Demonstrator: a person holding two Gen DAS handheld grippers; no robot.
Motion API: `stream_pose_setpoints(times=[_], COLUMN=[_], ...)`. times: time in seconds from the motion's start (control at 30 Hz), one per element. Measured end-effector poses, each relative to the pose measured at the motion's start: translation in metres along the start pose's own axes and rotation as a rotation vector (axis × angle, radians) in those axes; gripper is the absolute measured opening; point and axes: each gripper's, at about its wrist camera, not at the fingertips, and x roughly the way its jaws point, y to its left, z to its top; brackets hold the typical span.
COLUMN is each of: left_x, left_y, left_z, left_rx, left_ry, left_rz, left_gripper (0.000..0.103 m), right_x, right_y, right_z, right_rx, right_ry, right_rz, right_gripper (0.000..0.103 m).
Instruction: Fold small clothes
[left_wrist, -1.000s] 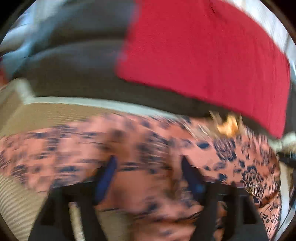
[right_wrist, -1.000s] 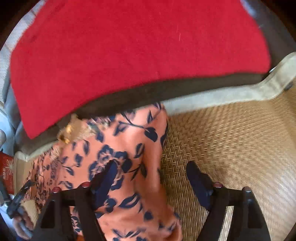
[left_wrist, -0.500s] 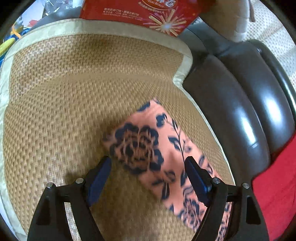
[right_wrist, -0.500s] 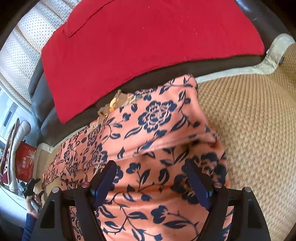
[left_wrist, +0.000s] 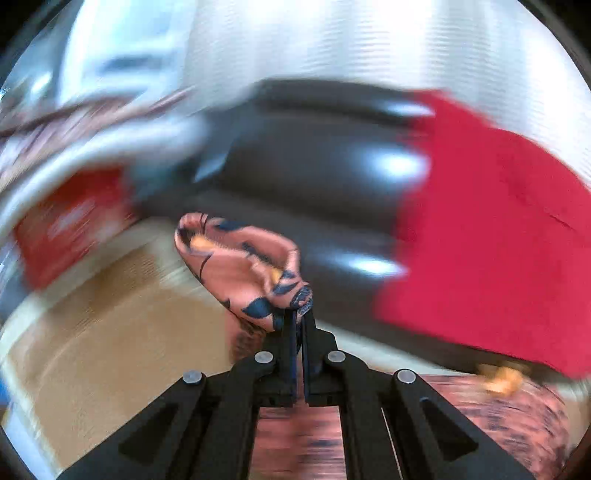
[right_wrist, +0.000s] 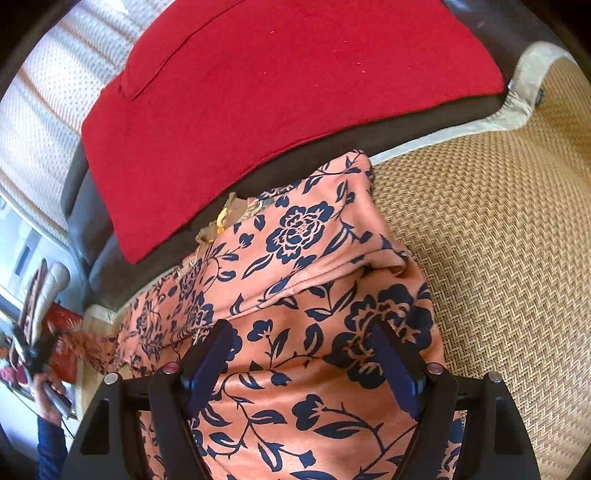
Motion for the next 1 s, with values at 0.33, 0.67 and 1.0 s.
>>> stream_pose_setpoints(times=[0.33, 0.67, 1.0], left_x=[0.007, 0.044, 0.042], left_y=[-0.259, -0.069, 0.016], left_z=[-0.083, -0.123, -0.126], left_rx=[0.274, -0.052, -0.166], left_ry=[0.252, 0.337, 0.325], left_rz=[-0.526, -0.146, -0.056], left_gripper=[0.053, 0.062, 0.062], right_x=[-0.021, 0.066, 0.109], right_y=[-0.013, 0.033, 0.137], right_z=[0.013, 0.053, 0.06], right_rx=[0.108, 0.101, -0.324], right_ry=[-0.038, 0.157, 0.248], right_rz=[0.117, 0.252, -0.058], right_gripper=[0.088, 0.091, 0.014])
